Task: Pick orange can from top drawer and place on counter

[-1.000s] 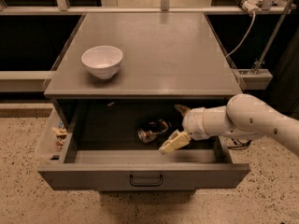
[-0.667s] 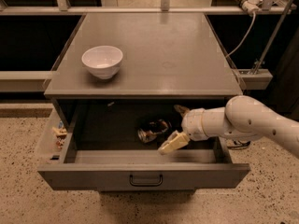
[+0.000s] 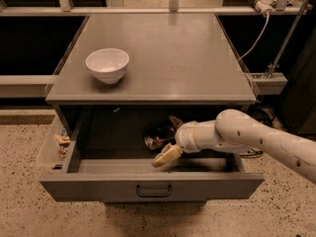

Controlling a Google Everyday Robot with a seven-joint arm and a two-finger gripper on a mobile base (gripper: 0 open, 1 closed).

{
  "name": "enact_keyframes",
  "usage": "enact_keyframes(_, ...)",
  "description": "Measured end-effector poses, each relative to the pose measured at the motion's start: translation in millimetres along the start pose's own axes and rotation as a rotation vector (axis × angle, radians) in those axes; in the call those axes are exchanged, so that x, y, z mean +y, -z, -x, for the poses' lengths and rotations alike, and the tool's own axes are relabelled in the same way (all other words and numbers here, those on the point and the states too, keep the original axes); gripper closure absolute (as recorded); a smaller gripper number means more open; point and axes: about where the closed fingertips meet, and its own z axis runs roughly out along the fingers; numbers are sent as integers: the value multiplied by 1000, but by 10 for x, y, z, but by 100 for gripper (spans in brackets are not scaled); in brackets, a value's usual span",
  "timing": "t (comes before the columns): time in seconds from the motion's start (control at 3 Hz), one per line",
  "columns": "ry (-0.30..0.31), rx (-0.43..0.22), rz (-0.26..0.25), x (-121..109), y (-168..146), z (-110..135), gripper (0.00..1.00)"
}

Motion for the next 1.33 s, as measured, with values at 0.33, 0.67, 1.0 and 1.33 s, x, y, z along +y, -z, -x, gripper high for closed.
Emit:
enact_keyframes(0.33,7,2,1,-2,-131,-2,0)
enact_keyframes(0.67,25,28,10,13,-324,-97,0)
enact_keyframes(1.0,26,29,10,12,-326,-98,0)
enact_keyframes(1.33,26,29,10,13,-326,-98,20)
